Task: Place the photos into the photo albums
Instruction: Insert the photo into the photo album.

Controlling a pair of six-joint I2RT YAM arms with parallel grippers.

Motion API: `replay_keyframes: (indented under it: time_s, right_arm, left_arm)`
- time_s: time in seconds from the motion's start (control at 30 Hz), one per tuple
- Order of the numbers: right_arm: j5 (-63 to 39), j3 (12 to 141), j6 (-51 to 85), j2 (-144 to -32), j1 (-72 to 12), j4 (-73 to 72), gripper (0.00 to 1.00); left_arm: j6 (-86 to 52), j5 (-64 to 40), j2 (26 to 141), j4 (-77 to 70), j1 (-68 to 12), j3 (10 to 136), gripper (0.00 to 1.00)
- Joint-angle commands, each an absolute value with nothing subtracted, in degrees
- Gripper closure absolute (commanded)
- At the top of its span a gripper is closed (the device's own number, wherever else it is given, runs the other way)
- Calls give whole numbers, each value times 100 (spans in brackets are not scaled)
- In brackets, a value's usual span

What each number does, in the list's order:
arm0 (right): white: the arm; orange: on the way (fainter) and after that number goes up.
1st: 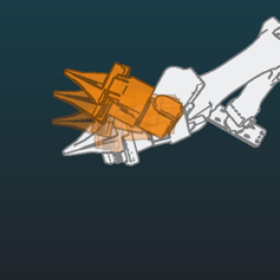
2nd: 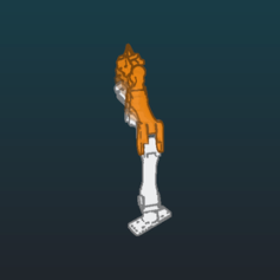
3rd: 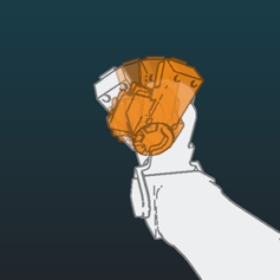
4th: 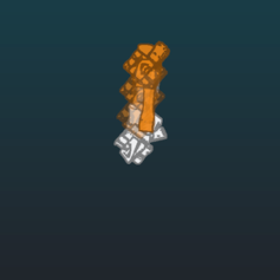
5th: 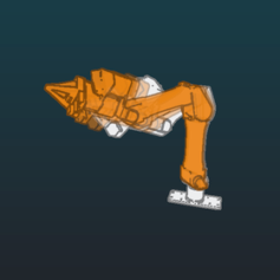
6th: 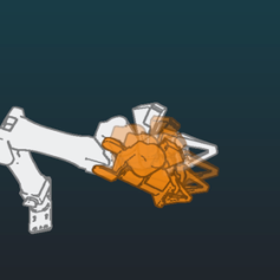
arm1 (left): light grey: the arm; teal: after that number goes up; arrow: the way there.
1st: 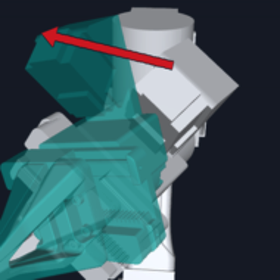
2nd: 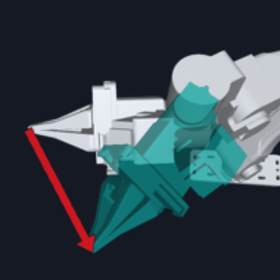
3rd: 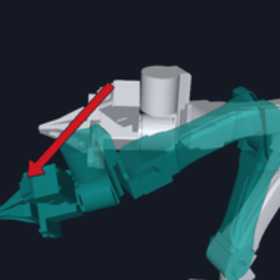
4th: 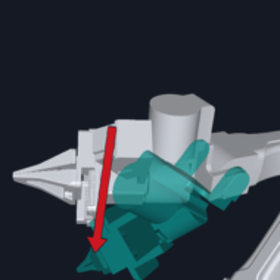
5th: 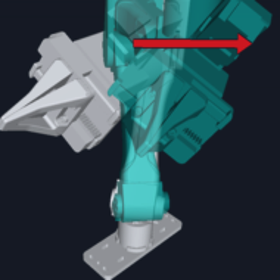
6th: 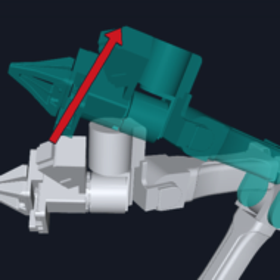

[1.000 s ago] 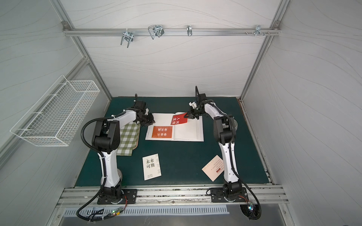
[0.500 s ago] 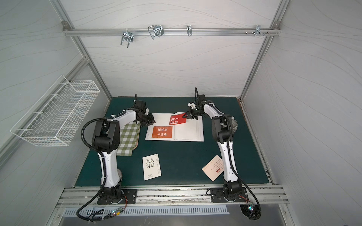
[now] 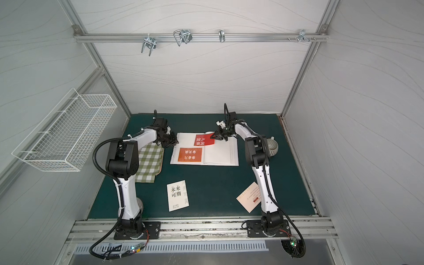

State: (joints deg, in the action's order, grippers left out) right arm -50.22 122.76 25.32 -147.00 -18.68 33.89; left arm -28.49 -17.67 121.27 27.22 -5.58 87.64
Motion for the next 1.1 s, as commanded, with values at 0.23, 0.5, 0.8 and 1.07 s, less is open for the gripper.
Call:
replay_keyframes:
  time_s: [0.23, 0.5, 0.8, 1.07]
  right_arm:
    - [-4728, 12471, 2648, -14771, -2021, 3090, 85]
    - [-4097, 12267, 2369, -14302, -1971, 3367, 64]
    - [-3999, 12035, 2317, -14071, -1848, 3453, 63]
    - [-3752, 11805, 2110, -13832, -1769, 3573, 79]
  left_arm:
    - [-2882, -1779, 12284, 2805, -508, 8958, 74]
    - [-2909, -1756, 12327, 2760, -502, 8920, 74]
    - [-2927, -1778, 12318, 2755, -504, 8919, 74]
    - [-2985, -1827, 12318, 2714, -501, 8886, 74]
